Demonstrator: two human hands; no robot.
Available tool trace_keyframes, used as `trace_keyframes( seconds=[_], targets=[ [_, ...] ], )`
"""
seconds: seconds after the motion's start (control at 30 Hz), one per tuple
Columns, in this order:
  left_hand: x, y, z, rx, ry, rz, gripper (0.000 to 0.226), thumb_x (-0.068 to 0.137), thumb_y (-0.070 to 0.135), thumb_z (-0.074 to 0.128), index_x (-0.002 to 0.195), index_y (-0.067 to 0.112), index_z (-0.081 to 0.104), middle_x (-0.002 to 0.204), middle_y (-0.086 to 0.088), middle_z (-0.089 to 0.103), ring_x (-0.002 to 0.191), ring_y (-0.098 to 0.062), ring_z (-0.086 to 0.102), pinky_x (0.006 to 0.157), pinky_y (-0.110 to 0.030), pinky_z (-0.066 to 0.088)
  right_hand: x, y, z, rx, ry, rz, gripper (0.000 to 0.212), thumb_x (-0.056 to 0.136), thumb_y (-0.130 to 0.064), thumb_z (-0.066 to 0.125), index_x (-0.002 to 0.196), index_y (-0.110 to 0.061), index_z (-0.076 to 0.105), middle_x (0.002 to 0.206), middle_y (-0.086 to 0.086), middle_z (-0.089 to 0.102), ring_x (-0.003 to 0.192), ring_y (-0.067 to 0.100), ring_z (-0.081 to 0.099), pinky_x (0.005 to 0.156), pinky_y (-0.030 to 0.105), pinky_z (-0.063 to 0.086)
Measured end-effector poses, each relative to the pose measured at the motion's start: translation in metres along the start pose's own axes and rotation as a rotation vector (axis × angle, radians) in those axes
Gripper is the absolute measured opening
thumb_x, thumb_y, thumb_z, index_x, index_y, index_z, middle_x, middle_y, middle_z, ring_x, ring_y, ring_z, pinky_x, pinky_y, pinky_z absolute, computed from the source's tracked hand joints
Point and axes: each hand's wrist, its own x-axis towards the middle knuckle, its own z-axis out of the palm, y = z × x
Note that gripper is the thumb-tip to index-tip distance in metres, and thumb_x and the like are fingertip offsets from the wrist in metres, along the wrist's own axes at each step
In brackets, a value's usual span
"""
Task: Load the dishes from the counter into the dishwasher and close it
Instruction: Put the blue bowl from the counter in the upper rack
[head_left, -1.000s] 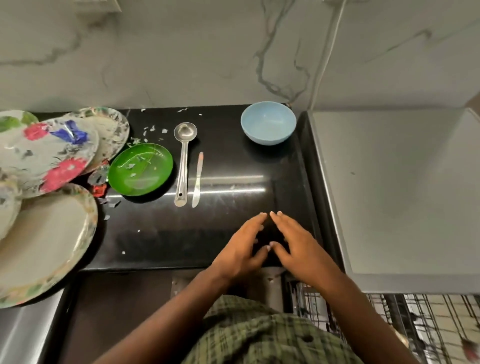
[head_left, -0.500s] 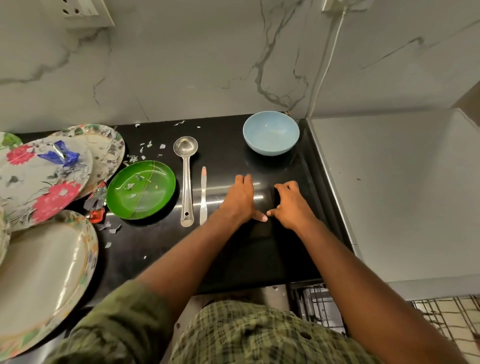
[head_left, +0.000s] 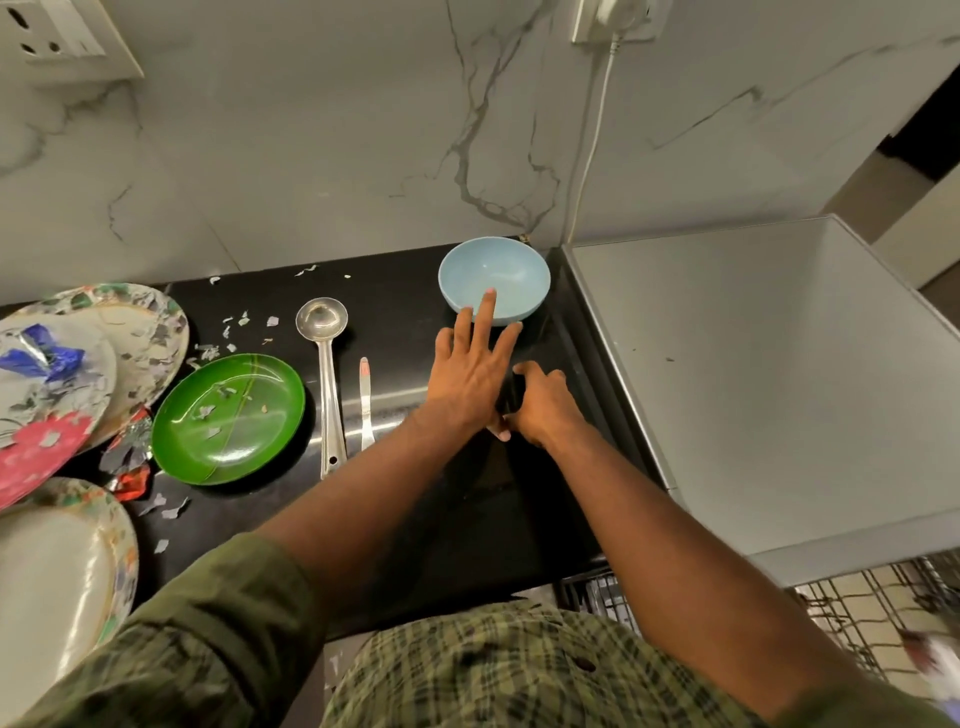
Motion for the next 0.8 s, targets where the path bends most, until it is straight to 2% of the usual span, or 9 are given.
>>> trace_keyframes(
  seconds=[0.07, 0.13, 0.23, 0.3, 0.37, 0.53, 0.63, 0.73, 0.8],
  targets=[
    [0.006, -0.001, -0.006, 0.024, -0.065, -0.002, 0.137, 0.035, 0.069, 0.096, 0.149, 0.029, 0.033, 0.165, -0.018, -0.032, 0.156, -0.047, -0.01, 0.122, -0.06, 0.019, 0.0, 0.002, 0.0, 0.016, -0.004, -0.002, 0.08, 0.088, -0.029, 0.081, 0.155, -0.029, 0.038, 0.147, 0.012, 0.035, 0.109, 0.033, 0.061, 0.093, 0.049, 0.058],
    [0.011, -0.001, -0.011, 0.039, -0.148, 0.005, 0.12, 0.041, 0.072, 0.094, 0.14, 0.024, 0.046, 0.164, -0.018, -0.036, 0.154, -0.047, -0.023, 0.124, -0.065, 0.009, 0.0, 0.003, 0.002, 0.024, -0.003, -0.009, 0.079, 0.09, -0.03, 0.079, 0.156, -0.028, 0.036, 0.147, 0.013, 0.035, 0.11, 0.033, 0.061, 0.094, 0.049, 0.058],
    [0.017, -0.002, -0.012, 0.101, -0.263, 0.016, 0.125, 0.049, 0.079, 0.087, 0.147, 0.014, 0.044, 0.169, -0.017, -0.023, 0.153, -0.045, -0.029, 0.124, -0.067, 0.0, -0.003, 0.008, 0.005, 0.027, 0.008, -0.031, 0.077, 0.093, -0.03, 0.076, 0.158, -0.026, 0.035, 0.148, 0.013, 0.035, 0.112, 0.032, 0.062, 0.099, 0.049, 0.056],
    [0.017, -0.002, -0.011, 0.141, -0.295, 0.006, 0.139, 0.052, 0.082, 0.084, 0.157, 0.007, 0.032, 0.171, -0.015, -0.011, 0.154, -0.043, -0.027, 0.123, -0.066, -0.001, -0.006, 0.012, 0.007, 0.035, 0.01, -0.056, 0.074, 0.095, -0.029, 0.075, 0.158, -0.025, 0.036, 0.148, 0.013, 0.035, 0.113, 0.032, 0.062, 0.101, 0.049, 0.055],
    [0.015, -0.001, -0.01, 0.163, -0.279, 0.001, 0.14, 0.054, 0.082, 0.083, 0.159, 0.005, 0.029, 0.17, -0.015, -0.003, 0.156, -0.042, -0.023, 0.124, -0.065, 0.0, -0.008, 0.014, 0.008, 0.032, 0.01, -0.068, 0.073, 0.096, -0.027, 0.074, 0.159, -0.024, 0.036, 0.149, 0.013, 0.035, 0.116, 0.033, 0.061, 0.104, 0.049, 0.054],
    [0.0, 0.004, -0.007, 0.141, -0.227, 0.0, 0.113, 0.065, 0.073, 0.083, 0.149, 0.007, 0.045, 0.166, -0.013, 0.01, 0.158, -0.038, -0.012, 0.125, -0.063, 0.003, -0.009, 0.017, 0.009, 0.025, 0.024, -0.096, 0.071, 0.097, -0.032, 0.073, 0.158, -0.023, 0.037, 0.147, 0.012, 0.035, 0.117, 0.033, 0.059, 0.104, 0.045, 0.053],
    [-0.013, 0.006, -0.006, 0.152, -0.201, -0.013, 0.103, 0.071, 0.07, 0.081, 0.146, 0.007, 0.049, 0.162, -0.014, 0.016, 0.158, -0.036, -0.005, 0.125, -0.06, 0.005, -0.009, 0.022, 0.011, 0.021, 0.031, -0.112, 0.073, 0.097, -0.032, 0.072, 0.16, -0.023, 0.035, 0.149, 0.011, 0.034, 0.117, 0.031, 0.061, 0.104, 0.047, 0.054],
    [-0.029, 0.012, -0.003, 0.129, -0.128, -0.022, 0.083, 0.081, 0.056, 0.08, 0.143, 0.009, 0.05, 0.158, -0.014, 0.023, 0.157, -0.035, 0.005, 0.125, -0.055, 0.008, -0.009, 0.029, 0.013, 0.017, 0.039, -0.148, 0.073, 0.098, -0.029, 0.071, 0.161, -0.023, 0.035, 0.146, 0.011, 0.036, 0.112, 0.028, 0.063, 0.101, 0.046, 0.055],
    [-0.04, 0.019, -0.001, 0.105, -0.078, -0.019, 0.07, 0.087, 0.043, 0.078, 0.142, 0.01, 0.049, 0.154, -0.014, 0.028, 0.155, -0.035, 0.012, 0.126, -0.053, 0.011, -0.01, 0.035, 0.013, 0.019, 0.049, -0.175, 0.071, 0.098, -0.028, 0.071, 0.159, -0.022, 0.037, 0.144, 0.009, 0.038, 0.108, 0.025, 0.064, 0.098, 0.041, 0.056]
  ],
)
